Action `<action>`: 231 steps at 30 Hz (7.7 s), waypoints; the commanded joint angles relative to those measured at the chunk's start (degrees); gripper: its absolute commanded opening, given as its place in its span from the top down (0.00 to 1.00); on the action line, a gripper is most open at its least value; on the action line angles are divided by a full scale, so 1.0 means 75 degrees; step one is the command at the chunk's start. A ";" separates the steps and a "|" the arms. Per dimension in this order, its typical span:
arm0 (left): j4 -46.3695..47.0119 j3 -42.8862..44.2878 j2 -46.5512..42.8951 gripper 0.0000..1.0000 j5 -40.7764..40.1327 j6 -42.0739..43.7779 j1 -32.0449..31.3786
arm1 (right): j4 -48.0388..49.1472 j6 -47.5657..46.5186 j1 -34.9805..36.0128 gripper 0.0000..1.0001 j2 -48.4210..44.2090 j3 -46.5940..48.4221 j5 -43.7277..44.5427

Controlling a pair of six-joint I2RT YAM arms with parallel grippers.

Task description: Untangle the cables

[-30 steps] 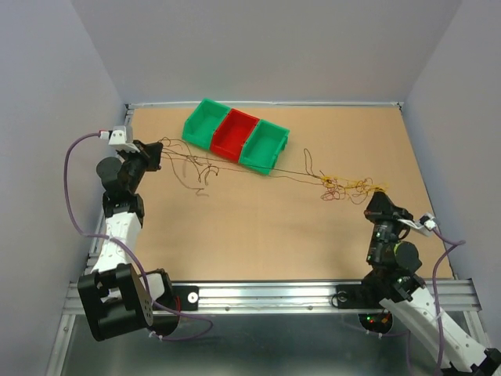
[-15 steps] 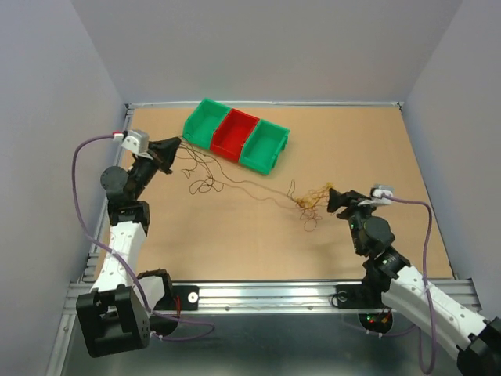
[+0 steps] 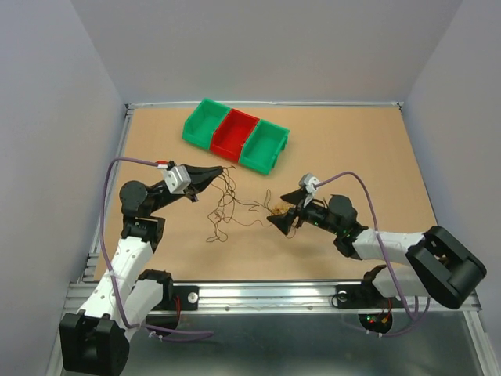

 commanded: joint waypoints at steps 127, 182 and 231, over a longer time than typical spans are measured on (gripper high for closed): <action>-0.3740 0.2654 0.3516 0.01 -0.5472 0.2520 -0.1012 | -0.5375 0.1675 0.0009 0.15 -0.2851 0.1040 0.9828; -0.2125 0.1156 0.2065 0.02 -0.1666 0.2484 -0.0788 | -0.0490 -0.0900 0.1601 0.99 -0.0963 0.0878 0.2691; 0.0277 0.1555 0.5323 0.89 -0.0643 0.1898 -0.3322 | -0.2997 -0.0853 0.1601 0.99 0.0326 1.0839 0.4214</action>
